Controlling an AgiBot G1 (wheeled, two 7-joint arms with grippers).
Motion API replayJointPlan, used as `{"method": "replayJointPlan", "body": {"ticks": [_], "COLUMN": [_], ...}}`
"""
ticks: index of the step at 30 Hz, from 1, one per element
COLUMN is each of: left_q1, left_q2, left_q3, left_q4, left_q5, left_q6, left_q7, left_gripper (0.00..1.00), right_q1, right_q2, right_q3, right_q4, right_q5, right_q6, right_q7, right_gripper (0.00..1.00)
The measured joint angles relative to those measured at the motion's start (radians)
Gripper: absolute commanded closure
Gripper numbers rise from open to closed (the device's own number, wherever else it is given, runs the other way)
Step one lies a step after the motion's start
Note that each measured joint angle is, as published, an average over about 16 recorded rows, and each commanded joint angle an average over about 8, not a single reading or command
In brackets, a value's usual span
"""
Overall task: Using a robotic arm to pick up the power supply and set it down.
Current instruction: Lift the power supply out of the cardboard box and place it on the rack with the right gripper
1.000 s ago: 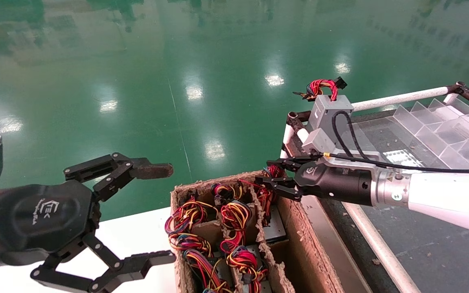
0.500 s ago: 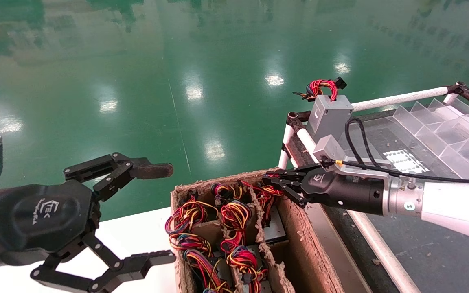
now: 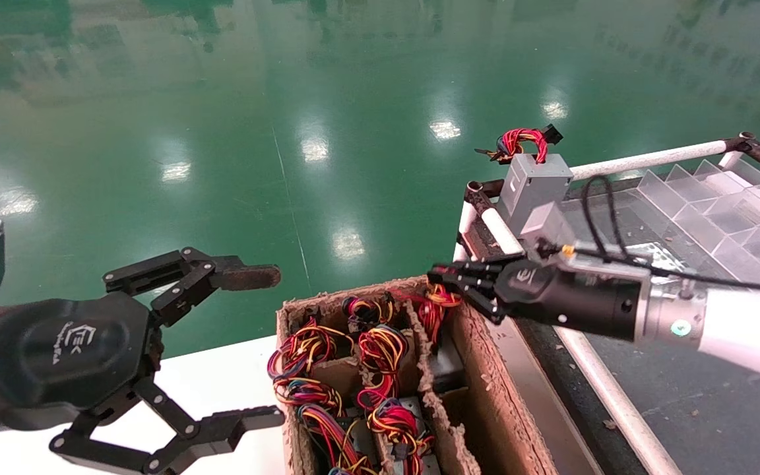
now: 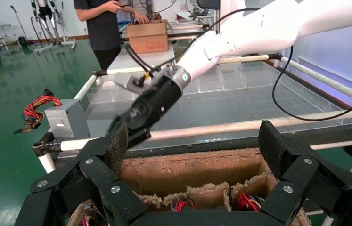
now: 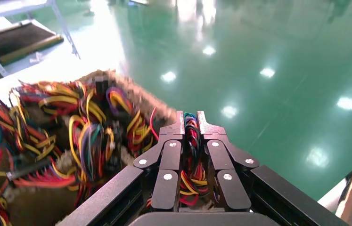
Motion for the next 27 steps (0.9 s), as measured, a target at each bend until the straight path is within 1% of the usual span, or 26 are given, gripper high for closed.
{"method": "replayJointPlan", "body": {"ticks": [7,14,20,27], "left_q1": [0.0,0.0,0.0,0.0], "left_q2": [0.0,0.0,0.0,0.0], "left_q3": [0.0,0.0,0.0,0.0], "left_q4": [0.0,0.0,0.0,0.0], "left_q5": [0.0,0.0,0.0,0.0], "left_q6": [0.0,0.0,0.0,0.0], "left_q7": [0.0,0.0,0.0,0.0], "left_gripper": [0.0,0.0,0.0,0.0], "right_q1": [0.05,0.134,0.221,0.314], "right_q2": [0.029,0.062,0.081,0.083], "right_q3": [0.014,0.027,0.034,0.038], "right_q4": [0.023,0.061,0.095,0.11], "right_q5": [0.021,0.038,0.044,0.041], "right_q6": [-0.048,-0.082,-0.083,-0.054], "right_q7": [0.022,0.058,0.086,0.09], "right_gripper": [1.0,1.0,1.0,1.0]}}
